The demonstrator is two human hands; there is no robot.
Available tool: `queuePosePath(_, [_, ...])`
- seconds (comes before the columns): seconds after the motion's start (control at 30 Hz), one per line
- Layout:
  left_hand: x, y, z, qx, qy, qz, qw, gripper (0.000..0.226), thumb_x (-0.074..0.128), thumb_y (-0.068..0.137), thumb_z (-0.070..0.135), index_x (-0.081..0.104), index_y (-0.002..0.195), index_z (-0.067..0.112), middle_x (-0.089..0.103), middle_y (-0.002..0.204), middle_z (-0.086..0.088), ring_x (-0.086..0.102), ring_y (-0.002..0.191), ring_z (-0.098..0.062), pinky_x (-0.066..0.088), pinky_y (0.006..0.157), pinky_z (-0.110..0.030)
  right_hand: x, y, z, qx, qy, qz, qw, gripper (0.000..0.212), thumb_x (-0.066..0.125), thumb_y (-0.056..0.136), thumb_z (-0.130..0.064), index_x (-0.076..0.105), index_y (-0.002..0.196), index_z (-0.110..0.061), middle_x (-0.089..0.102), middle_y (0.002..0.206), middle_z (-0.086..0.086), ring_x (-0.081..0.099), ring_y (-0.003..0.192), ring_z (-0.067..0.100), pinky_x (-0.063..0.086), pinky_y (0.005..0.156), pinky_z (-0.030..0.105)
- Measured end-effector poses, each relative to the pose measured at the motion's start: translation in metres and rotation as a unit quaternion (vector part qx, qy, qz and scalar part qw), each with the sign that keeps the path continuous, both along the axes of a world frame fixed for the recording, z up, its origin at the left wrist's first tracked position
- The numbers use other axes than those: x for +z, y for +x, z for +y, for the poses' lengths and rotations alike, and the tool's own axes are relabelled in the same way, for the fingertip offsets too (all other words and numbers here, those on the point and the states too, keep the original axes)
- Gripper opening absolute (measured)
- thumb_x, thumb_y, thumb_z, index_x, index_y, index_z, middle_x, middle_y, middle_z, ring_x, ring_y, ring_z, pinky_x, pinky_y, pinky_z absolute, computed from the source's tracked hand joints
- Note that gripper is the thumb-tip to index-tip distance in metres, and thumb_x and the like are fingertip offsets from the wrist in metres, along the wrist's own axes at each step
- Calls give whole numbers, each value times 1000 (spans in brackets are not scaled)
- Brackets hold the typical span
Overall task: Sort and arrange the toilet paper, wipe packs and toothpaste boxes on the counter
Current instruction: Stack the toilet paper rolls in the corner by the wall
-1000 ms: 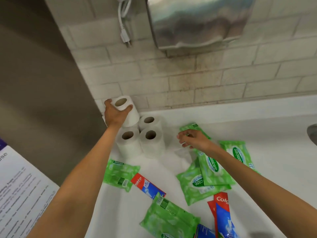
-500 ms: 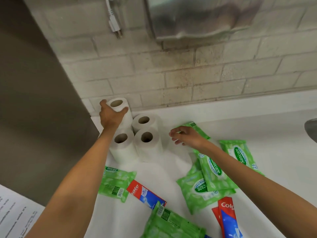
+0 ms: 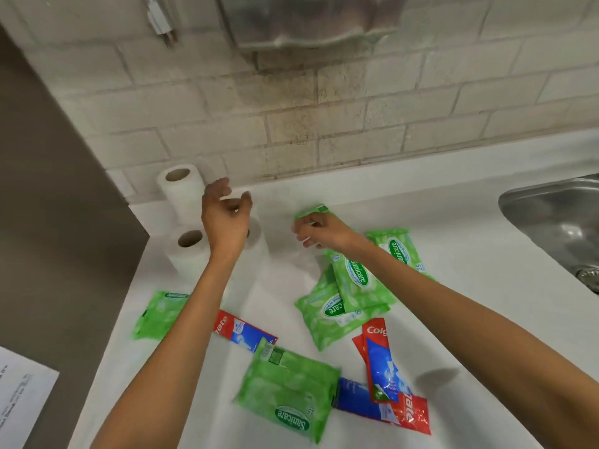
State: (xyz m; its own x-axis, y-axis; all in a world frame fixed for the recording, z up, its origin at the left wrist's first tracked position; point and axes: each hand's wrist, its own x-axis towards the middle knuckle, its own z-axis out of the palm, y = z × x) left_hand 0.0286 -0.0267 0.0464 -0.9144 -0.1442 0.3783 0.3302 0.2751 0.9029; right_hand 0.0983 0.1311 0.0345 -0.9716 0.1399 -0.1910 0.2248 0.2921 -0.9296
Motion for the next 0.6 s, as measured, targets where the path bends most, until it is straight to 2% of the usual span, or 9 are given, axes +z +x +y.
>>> queuePosePath(0.07, [-6,29,20,-68,-17,-25,997,39,64,83,12,51,120,5,54,102,-4,52,72,-1,46,66,-6,5,21,9,-14,1,9,1000,33,59,89,-22,59,114,0,60,94,11,55,65,9,37,39,3])
queuePosePath(0.17, [-17,71,46,-167,-42,-82,982,38,63,84,12,50,120,8,53,101,-3,51,65,-1,41,54,-2,9,55,25,-28,14,6,999,31,59,90,-24,59,112,-2,59,90,5,53,64,7,37,39,3])
queuePosePath(0.27, [-27,109,65,-216,-78,-120,966,40,63,84,15,49,121,9,53,101,-2,53,67,-4,47,61,-14,6,88,42,-46,43,-20,998,31,61,89,-26,59,110,-3,59,82,2,53,62,7,37,38,6])
queuePosePath(0.33, [-34,130,75,-231,-95,-148,957,40,63,84,17,49,121,11,54,101,-2,56,73,-13,49,70,-27,0,108,53,-63,72,-46,994,40,62,88,-29,56,116,-2,59,82,3,51,61,9,37,40,10])
queuePosePath(0.4, [-42,150,82,-247,-111,-180,946,39,62,84,18,49,120,15,56,103,-2,60,82,-20,48,75,-31,-7,129,63,-64,102,-75,990,46,63,86,-33,55,121,-4,59,84,2,53,65,11,39,45,11])
queuePosePath(0.43, [-47,159,84,-257,-114,-193,940,38,61,84,18,49,120,16,57,104,-3,60,85,-21,47,75,-31,-10,140,68,-61,125,-92,986,49,63,86,-36,54,124,-6,60,94,5,57,74,15,43,52,12])
queuePosePath(0.47, [-51,168,85,-267,-117,-204,935,37,61,84,18,48,120,16,57,104,-3,60,87,-21,47,75,-31,-14,150,72,-56,161,-110,979,53,63,85,-39,53,127,-8,59,108,8,59,90,19,47,67,15])
queuePosePath(0.53, [-60,185,86,-280,-126,-222,925,37,59,85,16,48,121,15,56,104,-4,59,88,-21,47,76,-32,-20,173,77,-46,242,-150,958,63,63,82,-46,47,133,-12,48,137,8,48,123,24,42,96,29])
queuePosePath(0.6, [-68,199,84,-287,-128,-238,919,37,58,86,15,48,121,15,54,102,-3,58,86,-20,47,74,-32,-24,195,79,-32,284,-199,937,79,65,77,-53,38,139,-13,38,147,6,38,134,24,35,104,33])
